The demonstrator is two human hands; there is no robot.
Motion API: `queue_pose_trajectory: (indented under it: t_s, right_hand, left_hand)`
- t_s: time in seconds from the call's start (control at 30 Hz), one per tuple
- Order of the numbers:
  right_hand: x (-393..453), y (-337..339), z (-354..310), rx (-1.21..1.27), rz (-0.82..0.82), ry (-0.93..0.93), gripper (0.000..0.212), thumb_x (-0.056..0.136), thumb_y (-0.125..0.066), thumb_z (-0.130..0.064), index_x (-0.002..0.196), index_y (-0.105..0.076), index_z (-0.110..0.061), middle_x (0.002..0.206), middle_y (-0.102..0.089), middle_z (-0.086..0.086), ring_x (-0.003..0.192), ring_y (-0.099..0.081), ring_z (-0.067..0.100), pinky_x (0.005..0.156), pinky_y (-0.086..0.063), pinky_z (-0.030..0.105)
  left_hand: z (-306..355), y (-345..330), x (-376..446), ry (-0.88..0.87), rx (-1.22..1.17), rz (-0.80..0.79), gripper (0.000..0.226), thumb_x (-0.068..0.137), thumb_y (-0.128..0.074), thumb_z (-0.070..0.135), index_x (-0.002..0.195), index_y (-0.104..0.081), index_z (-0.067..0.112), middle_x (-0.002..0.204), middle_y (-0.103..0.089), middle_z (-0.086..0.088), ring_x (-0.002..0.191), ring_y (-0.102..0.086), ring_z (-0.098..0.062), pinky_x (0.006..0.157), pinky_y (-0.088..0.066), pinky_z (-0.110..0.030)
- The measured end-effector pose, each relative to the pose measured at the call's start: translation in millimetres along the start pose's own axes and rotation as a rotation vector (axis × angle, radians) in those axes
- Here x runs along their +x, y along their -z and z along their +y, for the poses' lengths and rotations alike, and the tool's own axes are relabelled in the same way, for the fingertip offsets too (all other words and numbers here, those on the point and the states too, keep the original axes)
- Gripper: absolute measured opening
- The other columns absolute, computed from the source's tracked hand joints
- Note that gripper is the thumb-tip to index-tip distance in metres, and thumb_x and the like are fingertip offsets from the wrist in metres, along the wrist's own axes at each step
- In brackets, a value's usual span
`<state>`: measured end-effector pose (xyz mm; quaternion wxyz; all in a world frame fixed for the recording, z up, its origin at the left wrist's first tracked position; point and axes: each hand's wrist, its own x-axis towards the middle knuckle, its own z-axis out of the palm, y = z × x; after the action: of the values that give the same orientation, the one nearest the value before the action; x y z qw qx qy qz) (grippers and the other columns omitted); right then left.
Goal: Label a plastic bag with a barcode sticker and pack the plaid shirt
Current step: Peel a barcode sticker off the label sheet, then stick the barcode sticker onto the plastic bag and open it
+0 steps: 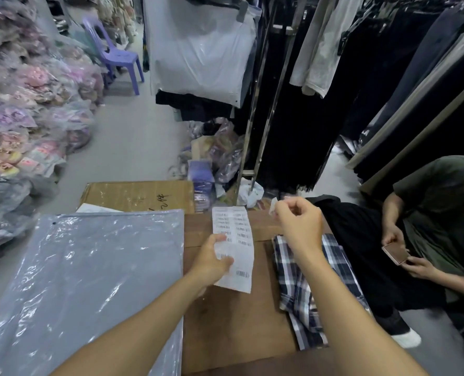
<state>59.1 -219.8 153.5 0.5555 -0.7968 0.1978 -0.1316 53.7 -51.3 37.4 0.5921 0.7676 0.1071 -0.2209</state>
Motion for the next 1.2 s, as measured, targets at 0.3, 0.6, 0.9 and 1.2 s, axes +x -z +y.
queue_pose_trajectory:
  t_s: [0.3, 0.6, 0.9, 1.2]
  right_hand:
    - [-9.5, -3.5, 16.5, -0.033, -0.074, -0.029, 0.01, 0.079, -0.066, -0.016, 0.071, -0.068, -0.01, 0.067, -0.067, 0.0, 0.063, -0.056, 0.01, 0.062, -0.047, 0.028]
    - [-12.7, -9.7, 17.3, -0.06, -0.107, 0.01, 0.01, 0.081, -0.065, -0.013, 0.074, -0.069, -0.007, 0.077, -0.073, 0.01, 0.069, -0.061, 0.013, 0.063, -0.048, 0.024]
    - [-16.7, -34.5, 24.1, -0.069, -0.18, 0.03, 0.013, 0.082, -0.066, -0.014, 0.07, -0.068, -0.009, 0.076, -0.072, 0.013, 0.07, -0.064, 0.023, 0.064, -0.05, 0.034]
    - [-23.3, -60.8, 31.0, -0.094, -0.252, 0.02, 0.017, 0.083, -0.068, -0.021, 0.068, -0.067, -0.012, 0.07, -0.072, 0.007, 0.066, -0.063, 0.023, 0.064, -0.049, 0.035]
  left_hand:
    - [-28.0, -41.0, -32.9, -0.145, 1.027, -0.252, 0.066, 0.09, -0.058, 0.04, 0.146, -0.026, 0.026, 0.133, -0.058, -0.004, 0.107, -0.063, -0.025, 0.081, -0.054, -0.038]
    - [-18.3, -47.7, -47.3, -0.334, 1.108, -0.194, 0.069, 0.091, -0.045, 0.061, 0.144, -0.027, 0.022, 0.107, -0.068, -0.007, 0.095, -0.066, -0.029, 0.077, -0.054, -0.04]
    - [-46.1, 152.7, 2.9, -0.073, 1.071, -0.108, 0.132, 0.054, -0.086, 0.058, 0.155, -0.01, 0.021, 0.166, -0.002, -0.007, 0.152, 0.002, -0.028, 0.123, -0.006, -0.036]
    - [-70.4, 130.6, -6.8, -0.021, 1.133, -0.074, 0.145, 0.04, -0.078, 0.076, 0.155, -0.002, 0.03, 0.165, 0.012, -0.003, 0.152, 0.01, -0.027, 0.122, -0.002, -0.044]
